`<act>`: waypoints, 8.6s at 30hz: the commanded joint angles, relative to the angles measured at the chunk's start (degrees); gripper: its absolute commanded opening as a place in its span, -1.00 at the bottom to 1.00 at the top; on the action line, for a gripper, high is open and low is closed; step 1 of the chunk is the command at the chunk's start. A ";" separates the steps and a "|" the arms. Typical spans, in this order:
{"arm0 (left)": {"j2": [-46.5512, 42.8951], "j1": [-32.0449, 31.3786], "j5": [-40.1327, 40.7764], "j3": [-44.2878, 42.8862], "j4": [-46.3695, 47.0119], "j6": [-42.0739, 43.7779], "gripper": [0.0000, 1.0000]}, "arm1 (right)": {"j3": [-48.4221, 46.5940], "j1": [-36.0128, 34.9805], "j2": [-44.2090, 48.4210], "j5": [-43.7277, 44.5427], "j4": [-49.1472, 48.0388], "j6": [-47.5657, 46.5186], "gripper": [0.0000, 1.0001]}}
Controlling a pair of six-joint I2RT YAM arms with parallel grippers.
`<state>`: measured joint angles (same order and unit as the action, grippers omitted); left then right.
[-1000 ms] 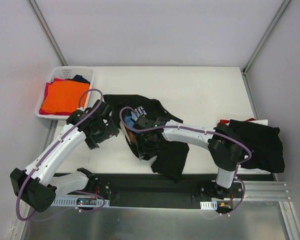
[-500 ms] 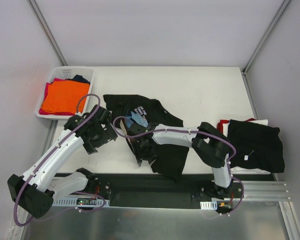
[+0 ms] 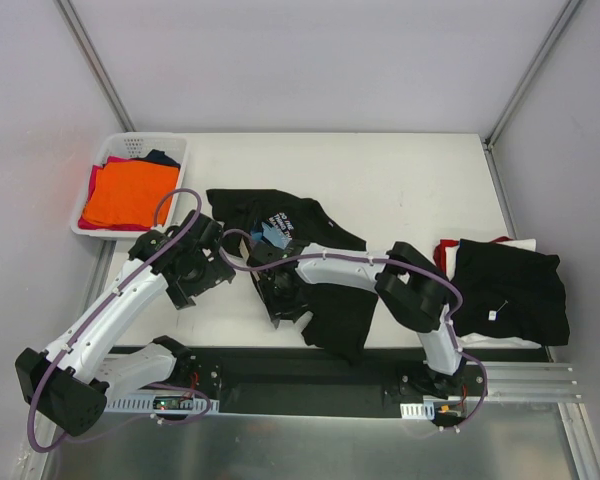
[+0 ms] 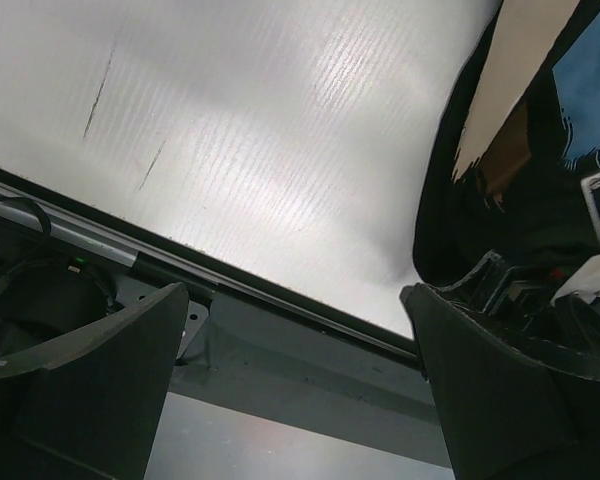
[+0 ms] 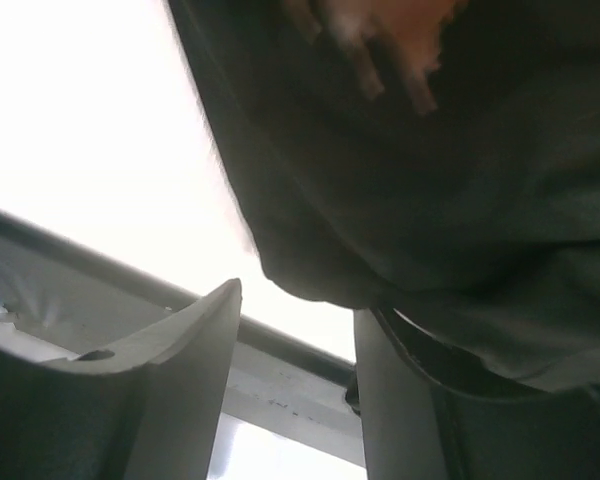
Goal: Fold and stack the t-shirts
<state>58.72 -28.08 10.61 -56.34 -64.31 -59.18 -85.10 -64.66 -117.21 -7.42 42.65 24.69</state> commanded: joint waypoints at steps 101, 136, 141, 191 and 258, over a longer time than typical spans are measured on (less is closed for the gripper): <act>52.28 4.78 5.12 -21.89 27.40 17.87 -1.00 | 17.16 13.77 11.13 5.58 -5.21 3.09 -0.54; 25.74 4.34 4.94 -52.20 -6.96 20.86 -0.81 | 1.95 30.73 46.54 21.66 23.43 -8.86 -0.98; 24.96 4.34 3.11 -47.23 -7.85 19.02 -0.81 | 6.07 31.79 50.67 22.97 26.34 -8.34 -0.98; 44.38 8.92 1.70 -18.55 16.76 21.20 0.50 | 18.22 31.35 47.87 10.85 20.98 -8.51 0.34; 70.50 10.50 -17.56 -61.04 14.48 27.72 0.98 | 14.70 24.06 32.13 9.18 15.35 -5.18 0.36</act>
<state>132.22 -17.89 -6.07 -121.99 -46.24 -31.68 -67.24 -38.94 -85.06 1.04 57.19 18.61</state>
